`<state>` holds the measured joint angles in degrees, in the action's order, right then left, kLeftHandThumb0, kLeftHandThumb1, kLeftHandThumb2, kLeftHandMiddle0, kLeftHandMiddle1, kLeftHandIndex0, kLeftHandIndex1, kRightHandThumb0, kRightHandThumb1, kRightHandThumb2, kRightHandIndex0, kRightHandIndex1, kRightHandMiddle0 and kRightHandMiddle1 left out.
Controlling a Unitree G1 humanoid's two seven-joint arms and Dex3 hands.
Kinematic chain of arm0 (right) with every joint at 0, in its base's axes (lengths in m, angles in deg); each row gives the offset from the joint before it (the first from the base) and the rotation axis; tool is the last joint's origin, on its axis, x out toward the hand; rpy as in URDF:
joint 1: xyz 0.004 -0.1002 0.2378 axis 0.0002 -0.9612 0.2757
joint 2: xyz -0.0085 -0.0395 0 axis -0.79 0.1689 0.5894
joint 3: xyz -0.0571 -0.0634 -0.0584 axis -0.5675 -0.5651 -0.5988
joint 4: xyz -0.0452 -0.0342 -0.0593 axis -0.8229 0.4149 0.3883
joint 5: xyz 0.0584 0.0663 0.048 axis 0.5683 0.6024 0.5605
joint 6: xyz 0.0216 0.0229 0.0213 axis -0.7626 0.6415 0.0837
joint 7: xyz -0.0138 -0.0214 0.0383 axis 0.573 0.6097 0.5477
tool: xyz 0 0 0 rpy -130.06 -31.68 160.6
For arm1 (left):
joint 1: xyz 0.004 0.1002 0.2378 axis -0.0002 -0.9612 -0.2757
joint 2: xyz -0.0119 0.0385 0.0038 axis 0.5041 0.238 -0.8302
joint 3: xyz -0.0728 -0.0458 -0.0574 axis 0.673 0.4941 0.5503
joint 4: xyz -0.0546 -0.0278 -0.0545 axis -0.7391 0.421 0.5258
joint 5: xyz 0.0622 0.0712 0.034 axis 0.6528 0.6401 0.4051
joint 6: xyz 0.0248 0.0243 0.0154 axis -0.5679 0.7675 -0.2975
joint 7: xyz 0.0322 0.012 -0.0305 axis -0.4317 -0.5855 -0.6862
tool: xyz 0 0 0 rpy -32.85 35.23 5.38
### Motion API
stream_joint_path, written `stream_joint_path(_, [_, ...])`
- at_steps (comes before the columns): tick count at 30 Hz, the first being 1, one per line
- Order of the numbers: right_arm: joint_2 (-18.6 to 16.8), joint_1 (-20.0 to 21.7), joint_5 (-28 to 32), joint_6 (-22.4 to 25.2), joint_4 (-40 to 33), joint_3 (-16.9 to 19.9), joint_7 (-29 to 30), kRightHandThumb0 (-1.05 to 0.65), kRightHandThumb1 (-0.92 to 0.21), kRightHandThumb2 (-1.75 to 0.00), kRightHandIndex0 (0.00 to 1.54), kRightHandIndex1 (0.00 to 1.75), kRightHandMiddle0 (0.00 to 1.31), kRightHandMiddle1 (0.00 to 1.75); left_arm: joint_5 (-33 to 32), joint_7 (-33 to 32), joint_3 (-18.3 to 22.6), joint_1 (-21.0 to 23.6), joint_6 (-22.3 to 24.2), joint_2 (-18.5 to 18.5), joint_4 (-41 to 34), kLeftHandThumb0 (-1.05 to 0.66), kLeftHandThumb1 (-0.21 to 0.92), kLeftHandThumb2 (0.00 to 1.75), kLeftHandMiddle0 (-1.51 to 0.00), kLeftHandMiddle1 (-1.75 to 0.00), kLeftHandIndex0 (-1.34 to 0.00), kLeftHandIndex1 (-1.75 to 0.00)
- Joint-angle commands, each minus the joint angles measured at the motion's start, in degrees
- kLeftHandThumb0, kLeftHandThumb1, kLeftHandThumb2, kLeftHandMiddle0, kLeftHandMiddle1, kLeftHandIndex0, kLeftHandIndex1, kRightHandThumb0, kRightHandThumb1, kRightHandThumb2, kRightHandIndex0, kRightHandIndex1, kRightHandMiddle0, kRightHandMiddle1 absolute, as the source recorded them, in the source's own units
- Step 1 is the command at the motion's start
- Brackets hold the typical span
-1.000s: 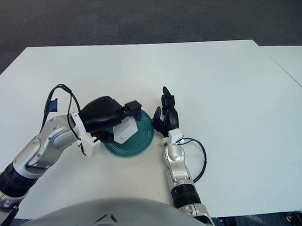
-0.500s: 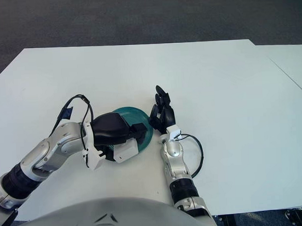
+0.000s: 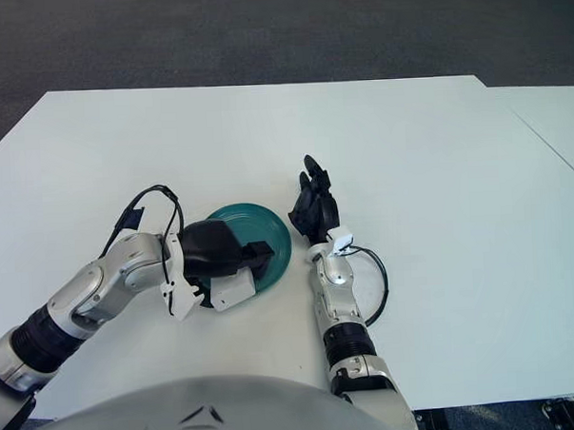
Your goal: Put the charger into the plate.
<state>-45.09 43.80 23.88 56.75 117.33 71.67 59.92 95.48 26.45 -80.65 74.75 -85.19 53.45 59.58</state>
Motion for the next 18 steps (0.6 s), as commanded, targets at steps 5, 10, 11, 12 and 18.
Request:
stream_joint_path(5, [-1.7,-7.9,-8.8,-7.0,14.3,-1.4,11.1,-0.77,-0.92,-1.01,0.10,0.01,0.00,0.29,2.2,-1.5,0.9,2.3,-0.9,-1.1,2.5,-0.41,0.57,0.78,-0.88,-1.75,-0.61,-1.47])
stream_joint_path(10, [-0.9,-7.3,-11.3,-7.0,14.9,-3.0,14.4,-0.76,-0.92,-1.03,0.12,0.02,0.00,0.29,3.3,-2.4,1.2,2.7,-0.7,-1.9,2.9,-0.41,0.60,0.67,-0.84,-1.75,-0.67,-1.37])
stream_joint_path(11, [-0.6,-7.1,-12.0,-6.7,14.9,-3.5,15.3,-0.76,-0.92,-1.03,0.12,0.02,0.00,0.30,3.5,-2.5,1.3,2.7,-0.4,-2.2,3.1,-0.41,0.60,0.66,-0.83,-1.75,-0.68,-1.36])
stream_joint_path(12, [-0.4,-7.0,-12.5,-6.6,14.9,-3.9,15.9,-0.75,-0.92,-1.03,0.13,0.02,0.00,0.30,3.6,-2.6,1.3,2.7,-0.2,-2.5,3.2,-0.41,0.61,0.65,-0.82,-1.75,-0.69,-1.35])
stream_joint_path(18, [0.7,-6.7,-13.5,-4.3,14.0,-5.8,17.1,-0.71,-0.92,-1.02,0.16,0.01,0.00,0.35,3.5,-4.2,2.6,1.5,1.5,-4.1,3.7,-0.40,0.64,0.63,-0.79,-1.75,-0.64,-1.39])
